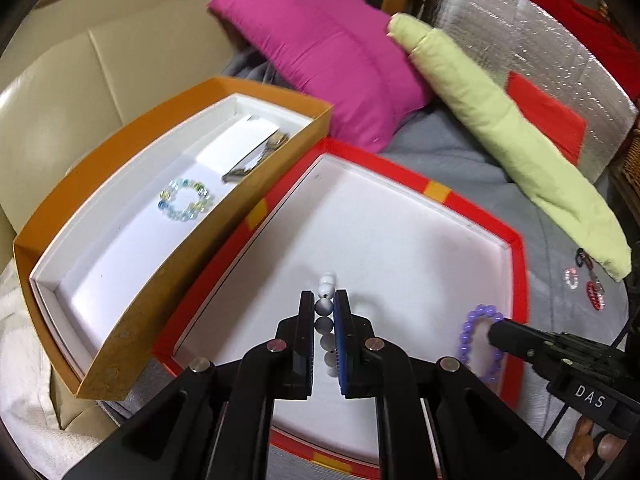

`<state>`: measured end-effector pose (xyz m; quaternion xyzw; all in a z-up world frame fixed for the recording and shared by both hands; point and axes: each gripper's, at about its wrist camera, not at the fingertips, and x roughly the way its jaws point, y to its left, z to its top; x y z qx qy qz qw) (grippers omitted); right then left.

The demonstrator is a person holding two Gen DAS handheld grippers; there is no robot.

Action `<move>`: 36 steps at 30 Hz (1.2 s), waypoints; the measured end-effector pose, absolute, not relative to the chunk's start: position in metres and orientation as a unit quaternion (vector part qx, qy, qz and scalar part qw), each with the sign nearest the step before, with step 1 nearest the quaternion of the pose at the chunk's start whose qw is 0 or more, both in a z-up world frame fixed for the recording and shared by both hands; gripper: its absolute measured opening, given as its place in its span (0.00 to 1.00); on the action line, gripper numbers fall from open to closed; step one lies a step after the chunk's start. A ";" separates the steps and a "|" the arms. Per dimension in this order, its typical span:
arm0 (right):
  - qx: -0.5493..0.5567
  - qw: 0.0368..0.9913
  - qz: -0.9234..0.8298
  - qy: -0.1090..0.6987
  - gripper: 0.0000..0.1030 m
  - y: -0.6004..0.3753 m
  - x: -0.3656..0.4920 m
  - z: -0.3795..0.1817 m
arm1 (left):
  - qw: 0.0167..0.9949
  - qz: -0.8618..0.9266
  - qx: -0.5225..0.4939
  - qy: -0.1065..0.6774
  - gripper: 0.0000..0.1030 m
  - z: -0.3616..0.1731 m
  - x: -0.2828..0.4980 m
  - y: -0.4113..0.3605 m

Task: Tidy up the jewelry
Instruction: 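Carry both bracelets to the red-rimmed tray and open both tools to release, then withdraw both tools from the tray back over the bed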

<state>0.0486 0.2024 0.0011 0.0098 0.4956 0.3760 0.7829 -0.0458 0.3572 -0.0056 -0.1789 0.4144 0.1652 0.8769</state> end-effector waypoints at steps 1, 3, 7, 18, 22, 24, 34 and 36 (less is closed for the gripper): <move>0.003 0.785 0.371 0.497 0.10 0.203 0.049 -0.002 | 0.874 0.169 -0.180 0.418 0.09 -0.010 -0.045 0.360; -0.008 0.786 0.362 0.500 0.10 0.203 0.052 -0.006 | 0.871 0.176 -0.178 0.423 0.09 -0.015 -0.045 0.363; -0.022 0.789 0.354 0.502 0.11 0.203 0.056 -0.013 | 0.867 0.188 -0.167 0.430 0.09 -0.021 -0.045 0.366; -0.026 0.807 0.346 0.478 0.60 0.186 0.051 0.003 | 0.868 0.234 -0.149 0.412 0.36 -0.005 -0.055 0.362; 0.016 0.821 0.341 0.458 0.72 0.150 0.049 0.026 | 0.880 0.257 -0.125 0.380 0.62 0.017 -0.063 0.343; 0.025 0.832 0.321 0.452 0.86 0.125 0.048 0.035 | 0.889 0.253 -0.112 0.364 0.67 0.029 -0.065 0.327; 0.014 0.861 0.140 0.489 1.00 -0.025 0.051 0.015 | 0.906 0.131 -0.068 0.396 0.80 0.036 -0.044 0.201; 0.001 0.862 0.112 0.494 1.00 -0.050 0.050 0.008 | 0.906 0.109 -0.055 0.405 0.80 0.031 -0.038 0.174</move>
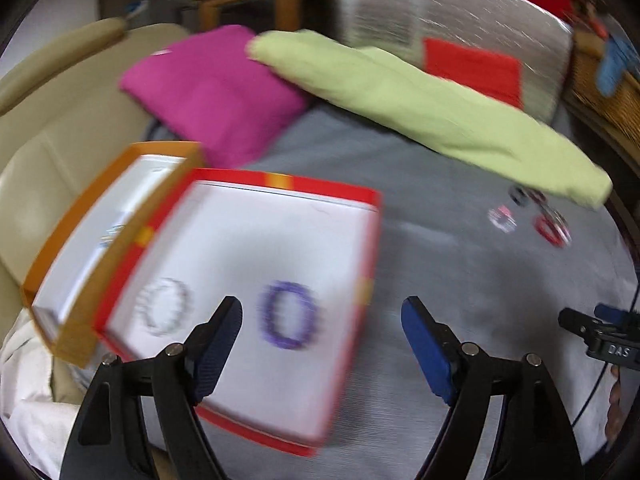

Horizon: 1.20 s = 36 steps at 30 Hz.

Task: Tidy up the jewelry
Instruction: 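Withdraw both tools from the tray back over the bed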

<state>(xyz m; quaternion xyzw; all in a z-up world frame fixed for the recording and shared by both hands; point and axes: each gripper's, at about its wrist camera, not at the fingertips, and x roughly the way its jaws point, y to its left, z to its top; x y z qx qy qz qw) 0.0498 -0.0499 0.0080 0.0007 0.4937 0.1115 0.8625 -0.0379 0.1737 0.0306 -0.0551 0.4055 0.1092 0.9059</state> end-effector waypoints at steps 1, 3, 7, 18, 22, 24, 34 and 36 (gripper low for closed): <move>-0.009 0.862 0.098 0.497 1.00 -0.062 0.048 0.005 | 0.906 0.100 -0.051 0.408 0.80 0.028 -0.035 0.162; -0.025 0.861 0.077 0.502 1.00 -0.084 0.043 -0.002 | 0.906 0.078 -0.043 0.413 0.80 0.024 -0.030 0.138; -0.031 0.869 0.038 0.492 1.00 -0.118 0.029 -0.010 | 0.908 0.047 -0.020 0.417 0.80 0.015 -0.020 0.090; 0.006 0.857 -0.012 0.515 1.00 -0.157 0.025 -0.039 | 0.884 -0.003 -0.003 0.468 0.80 -0.029 0.001 0.040; 0.018 0.868 -0.018 0.496 1.00 -0.159 0.018 -0.040 | 0.869 0.014 -0.018 0.494 0.80 -0.045 0.004 0.048; 0.020 0.872 -0.016 0.488 1.00 -0.159 0.012 -0.039 | 0.867 0.013 -0.013 0.497 0.84 -0.047 0.002 0.045; 0.018 0.868 -0.019 0.497 1.00 -0.160 0.003 -0.038 | 0.856 0.004 -0.016 0.517 1.00 -0.053 0.000 0.056; 0.014 0.866 -0.017 0.500 1.00 -0.160 0.005 -0.039 | 0.855 0.005 -0.009 0.518 1.00 -0.054 -0.001 0.054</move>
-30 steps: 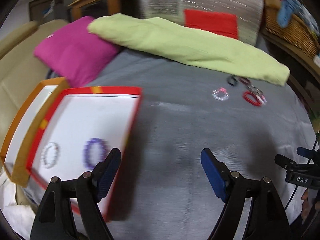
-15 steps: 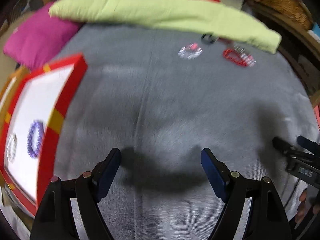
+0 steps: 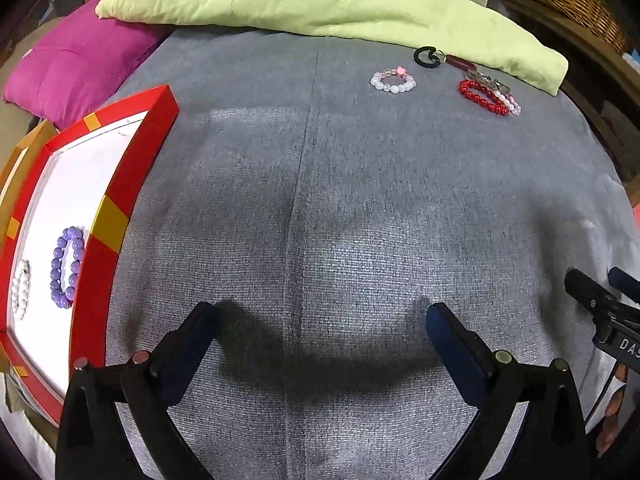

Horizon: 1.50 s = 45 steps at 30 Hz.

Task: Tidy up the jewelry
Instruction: 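Withdraw both tools from the tray back over the bed, then grasp the pink-white bead bracelet with the right tool while the left tool grasps the pink bead bracelet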

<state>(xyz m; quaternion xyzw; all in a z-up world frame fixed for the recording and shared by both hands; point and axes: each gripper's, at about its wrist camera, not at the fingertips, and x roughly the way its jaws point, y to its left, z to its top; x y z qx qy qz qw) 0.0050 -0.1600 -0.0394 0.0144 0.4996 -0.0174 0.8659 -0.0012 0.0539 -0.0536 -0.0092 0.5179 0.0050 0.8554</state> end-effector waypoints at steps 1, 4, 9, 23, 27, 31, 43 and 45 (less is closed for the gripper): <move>0.015 0.865 -0.016 0.502 1.00 -0.160 0.006 -0.040 | 0.855 0.006 -0.009 0.519 1.00 -0.053 -0.001 0.054; 0.013 0.858 -0.009 0.513 1.00 -0.159 0.009 -0.040 | 0.855 0.008 -0.008 0.518 1.00 -0.052 -0.001 0.053; 0.011 0.859 0.005 0.512 1.00 -0.161 0.007 -0.039 | 0.860 0.013 0.001 0.510 1.00 -0.052 -0.002 0.050; 0.026 0.872 0.037 0.487 0.98 -0.182 0.038 -0.009 | 0.891 0.041 0.011 0.453 1.00 -0.033 -0.007 0.046; 0.051 0.872 0.044 0.485 0.83 -0.190 0.071 0.002 | 0.893 0.043 0.010 0.449 1.00 -0.032 -0.005 0.045; 0.092 0.862 0.040 0.498 0.73 -0.196 0.118 0.007 | 0.890 0.039 0.001 0.454 1.00 -0.034 -0.004 0.047; 0.065 0.833 -0.019 0.548 0.31 -0.177 0.213 -0.013 | 0.893 0.026 -0.013 0.450 1.00 -0.033 0.004 0.044; 0.072 0.831 -0.020 0.551 0.31 -0.176 0.220 -0.016 | 0.893 0.024 -0.012 0.449 1.00 -0.033 0.003 0.043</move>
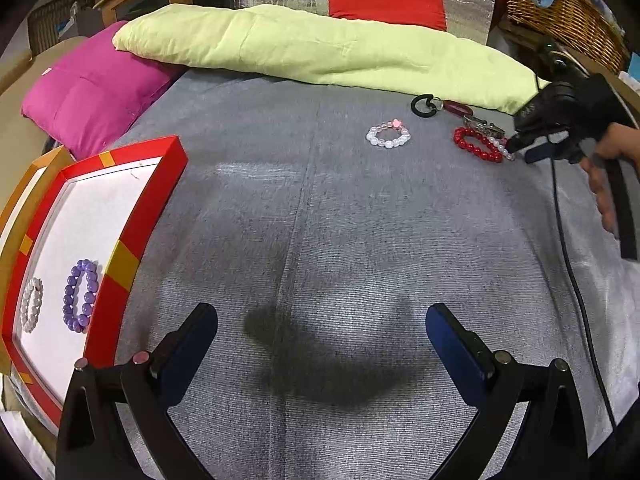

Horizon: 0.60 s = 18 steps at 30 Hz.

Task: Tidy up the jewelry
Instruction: 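Grasp the pink-white bead bracelet with the right tool while the left tool grasps the pink bead bracelet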

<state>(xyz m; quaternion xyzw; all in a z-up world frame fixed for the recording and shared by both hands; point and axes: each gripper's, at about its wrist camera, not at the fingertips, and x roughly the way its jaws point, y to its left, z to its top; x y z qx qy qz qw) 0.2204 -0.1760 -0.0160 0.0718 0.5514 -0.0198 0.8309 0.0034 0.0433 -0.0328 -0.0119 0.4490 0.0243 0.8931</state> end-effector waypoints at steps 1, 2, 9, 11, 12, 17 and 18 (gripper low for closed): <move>0.072 0.829 -0.021 0.554 0.30 -0.175 0.223 -0.018 | 0.893 0.025 -0.010 0.449 1.00 -0.033 0.003 0.043; 0.065 0.826 -0.022 0.560 0.28 -0.172 0.226 -0.021 | 0.893 0.025 -0.010 0.449 1.00 -0.033 0.003 0.043; 0.024 0.827 -0.013 0.561 0.08 -0.165 0.219 -0.021 | 0.895 0.029 -0.006 0.444 1.00 -0.033 0.002 0.043; 0.021 0.831 -0.004 0.556 0.08 -0.171 0.205 -0.019 | 0.897 0.030 -0.002 0.442 1.00 -0.030 0.001 0.042; 0.026 0.833 0.000 0.553 0.08 -0.175 0.196 -0.019 | 0.900 0.026 -0.002 0.436 1.00 -0.024 0.002 0.042; 0.101 0.846 0.032 0.523 0.08 -0.214 0.139 -0.018 | 0.908 0.006 -0.003 0.418 1.00 0.004 0.031 0.036; 0.113 0.847 0.037 0.518 0.08 -0.218 0.130 -0.018 | 0.908 0.004 -0.004 0.420 1.00 0.006 0.040 0.035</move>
